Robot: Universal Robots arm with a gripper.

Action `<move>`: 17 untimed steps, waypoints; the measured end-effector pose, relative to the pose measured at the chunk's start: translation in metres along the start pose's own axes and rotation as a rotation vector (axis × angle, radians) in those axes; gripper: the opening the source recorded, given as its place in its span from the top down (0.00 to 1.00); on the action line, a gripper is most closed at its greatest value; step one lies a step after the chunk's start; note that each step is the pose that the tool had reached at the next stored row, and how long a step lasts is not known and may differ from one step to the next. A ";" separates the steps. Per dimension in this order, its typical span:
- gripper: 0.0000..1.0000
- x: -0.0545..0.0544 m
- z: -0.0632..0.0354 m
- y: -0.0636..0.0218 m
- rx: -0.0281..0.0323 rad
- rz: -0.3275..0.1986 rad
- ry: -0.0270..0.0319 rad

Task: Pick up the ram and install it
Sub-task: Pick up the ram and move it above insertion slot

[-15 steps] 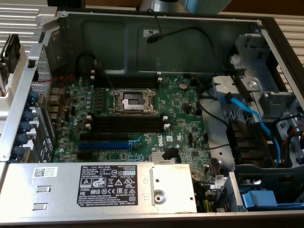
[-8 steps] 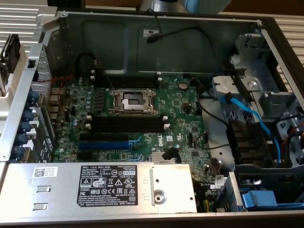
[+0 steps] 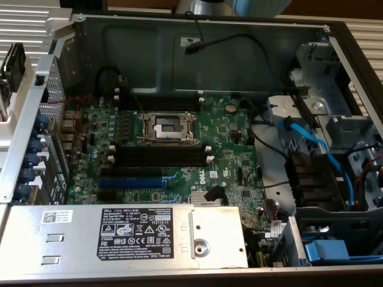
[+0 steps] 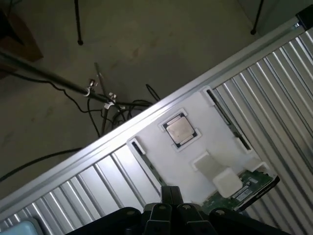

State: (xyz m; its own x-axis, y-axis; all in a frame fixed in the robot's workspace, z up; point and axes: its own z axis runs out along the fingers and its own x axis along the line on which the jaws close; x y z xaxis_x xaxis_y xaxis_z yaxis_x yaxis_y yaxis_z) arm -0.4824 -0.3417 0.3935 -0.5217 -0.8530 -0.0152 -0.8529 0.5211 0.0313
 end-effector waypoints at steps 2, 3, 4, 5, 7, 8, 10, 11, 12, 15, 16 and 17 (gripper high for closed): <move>0.90 0.000 0.0001 0.0000 -0.0005 -0.036 0.0011; 0.90 0.000 0.0001 0.0000 -0.0008 -0.054 0.0016; 0.90 0.000 0.0001 0.0000 -0.0011 -0.073 0.0023; 0.90 0.000 0.0002 0.0000 -0.0014 -0.091 0.0028; 0.90 0.000 0.0003 0.0000 -0.0019 -0.127 0.0040; 0.90 0.000 0.0004 0.0000 -0.0022 -0.145 0.0045; 0.90 0.000 0.0005 0.0000 -0.0027 -0.182 0.0056; 0.90 0.000 0.0005 0.0000 -0.0030 -0.200 0.0061; 0.90 0.000 0.0006 0.0000 -0.0033 -0.218 0.0067; 0.90 0.000 0.0008 0.0000 -0.0041 -0.274 0.0086; 0.90 0.000 0.0009 0.0000 -0.0044 -0.292 0.0091; 0.90 0.000 0.0011 -0.0001 -0.0047 -0.310 0.0096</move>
State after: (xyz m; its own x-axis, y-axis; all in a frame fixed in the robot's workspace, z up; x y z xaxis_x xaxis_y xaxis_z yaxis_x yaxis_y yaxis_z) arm -0.4824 -0.3417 0.3925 -0.2360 -0.9716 -0.0153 -0.9714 0.2354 0.0313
